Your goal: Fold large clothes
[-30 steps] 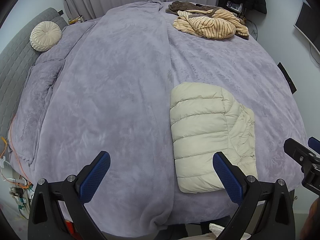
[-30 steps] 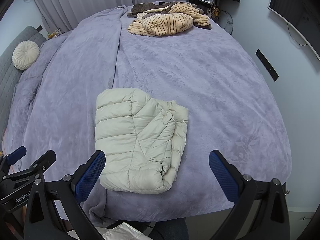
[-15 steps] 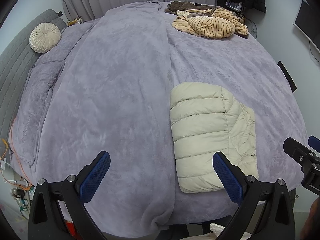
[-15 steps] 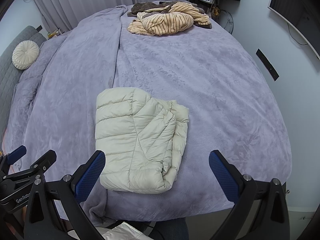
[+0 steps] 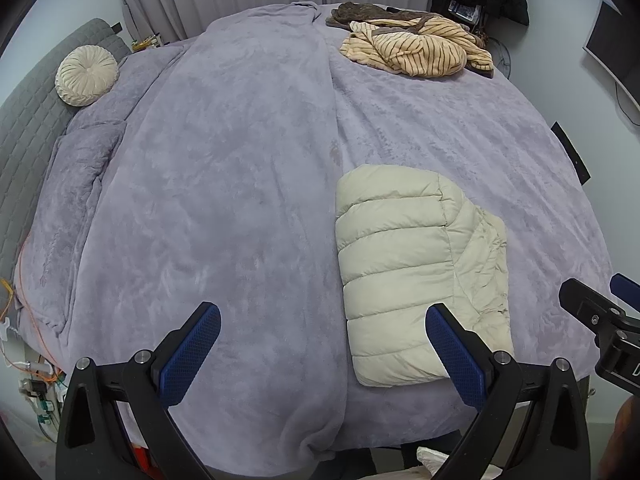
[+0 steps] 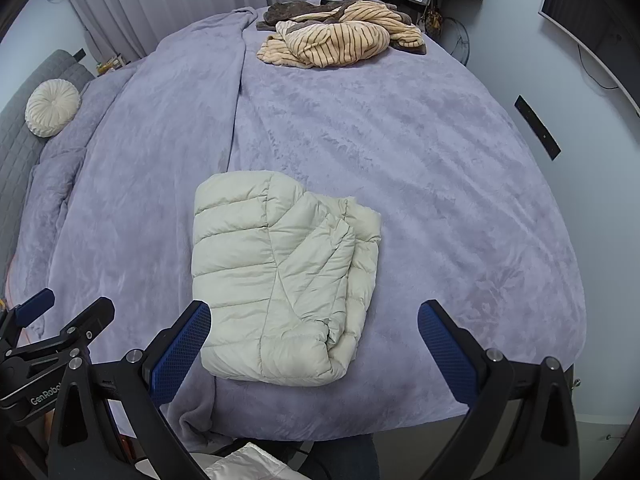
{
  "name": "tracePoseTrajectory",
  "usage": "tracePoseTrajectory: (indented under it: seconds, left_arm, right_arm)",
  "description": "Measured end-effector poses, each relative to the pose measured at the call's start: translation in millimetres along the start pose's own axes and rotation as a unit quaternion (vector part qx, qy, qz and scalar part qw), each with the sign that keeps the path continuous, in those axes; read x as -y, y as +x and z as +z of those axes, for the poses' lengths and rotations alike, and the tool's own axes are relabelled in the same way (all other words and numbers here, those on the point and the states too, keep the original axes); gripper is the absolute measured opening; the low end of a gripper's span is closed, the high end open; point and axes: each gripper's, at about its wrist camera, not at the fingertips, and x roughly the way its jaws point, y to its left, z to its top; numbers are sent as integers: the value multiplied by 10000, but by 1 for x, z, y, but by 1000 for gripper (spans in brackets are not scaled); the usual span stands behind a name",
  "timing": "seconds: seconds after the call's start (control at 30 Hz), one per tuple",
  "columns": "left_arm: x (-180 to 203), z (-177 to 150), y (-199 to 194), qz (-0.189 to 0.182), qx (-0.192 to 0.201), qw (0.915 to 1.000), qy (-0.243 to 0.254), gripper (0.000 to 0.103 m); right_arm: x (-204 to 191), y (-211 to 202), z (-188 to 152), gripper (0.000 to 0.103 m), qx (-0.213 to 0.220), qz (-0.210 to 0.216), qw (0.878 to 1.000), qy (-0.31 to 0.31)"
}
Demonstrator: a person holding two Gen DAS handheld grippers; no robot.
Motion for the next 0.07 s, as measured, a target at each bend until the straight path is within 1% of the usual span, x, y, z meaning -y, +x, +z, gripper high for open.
tracePoseTrajectory:
  seconds: [0.07]
  left_arm:
    - [1,1,1,17,-14,10000,25,103]
  right_arm:
    - [0,0,0,103,3,0,10000,-2]
